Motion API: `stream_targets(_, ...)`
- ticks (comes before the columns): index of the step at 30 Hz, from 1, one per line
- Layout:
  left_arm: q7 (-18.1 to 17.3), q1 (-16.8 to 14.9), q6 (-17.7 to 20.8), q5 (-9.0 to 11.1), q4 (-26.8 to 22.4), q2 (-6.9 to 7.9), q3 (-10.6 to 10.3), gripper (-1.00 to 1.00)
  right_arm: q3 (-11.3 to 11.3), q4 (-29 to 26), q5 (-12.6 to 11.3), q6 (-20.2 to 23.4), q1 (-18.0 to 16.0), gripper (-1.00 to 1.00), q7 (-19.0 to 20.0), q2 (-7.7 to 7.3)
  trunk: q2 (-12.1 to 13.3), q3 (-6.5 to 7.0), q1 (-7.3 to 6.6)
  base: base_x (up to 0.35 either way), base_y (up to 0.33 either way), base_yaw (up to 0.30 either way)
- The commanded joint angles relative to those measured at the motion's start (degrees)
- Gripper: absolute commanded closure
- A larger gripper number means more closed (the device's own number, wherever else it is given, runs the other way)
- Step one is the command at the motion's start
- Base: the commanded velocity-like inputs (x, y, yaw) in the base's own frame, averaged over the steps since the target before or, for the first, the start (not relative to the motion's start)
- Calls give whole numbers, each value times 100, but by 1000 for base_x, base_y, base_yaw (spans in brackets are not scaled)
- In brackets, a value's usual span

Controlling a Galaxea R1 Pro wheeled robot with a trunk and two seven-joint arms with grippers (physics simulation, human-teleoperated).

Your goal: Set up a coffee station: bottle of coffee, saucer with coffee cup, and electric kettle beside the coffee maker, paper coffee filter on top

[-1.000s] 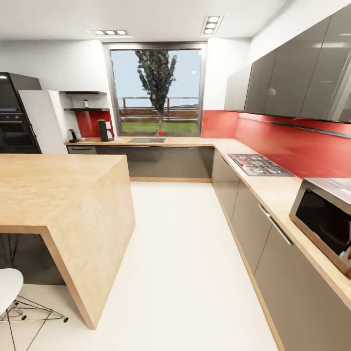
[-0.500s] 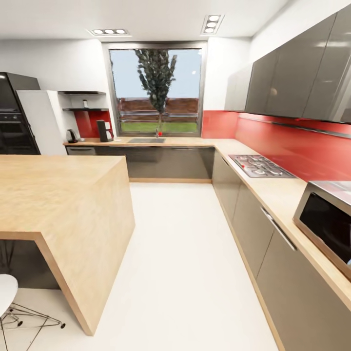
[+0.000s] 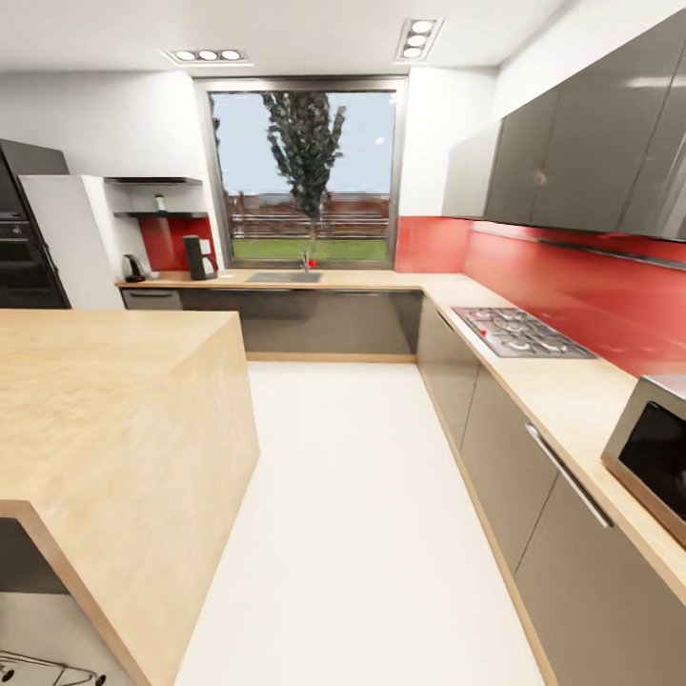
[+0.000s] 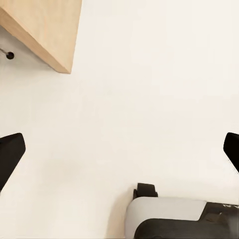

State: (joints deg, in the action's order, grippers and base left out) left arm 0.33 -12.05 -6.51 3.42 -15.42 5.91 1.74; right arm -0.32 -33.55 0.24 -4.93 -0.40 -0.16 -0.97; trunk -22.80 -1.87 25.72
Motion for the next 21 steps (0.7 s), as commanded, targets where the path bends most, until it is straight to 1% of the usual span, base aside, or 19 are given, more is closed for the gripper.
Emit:
stream_targets(1, 2, -4, -17, 34, 4, 2, 2, -100, -3, 10, 2, -17, -4, -100, -2, 1, -12, -13, 7, 333, 0, 0)
stream_targets(21, 6, -6, -20, 36, 4, 7, 2, -100, -3, 24, 2, -20, -4, -100, -2, -6, -12, -13, 7, 333, 0, 0)
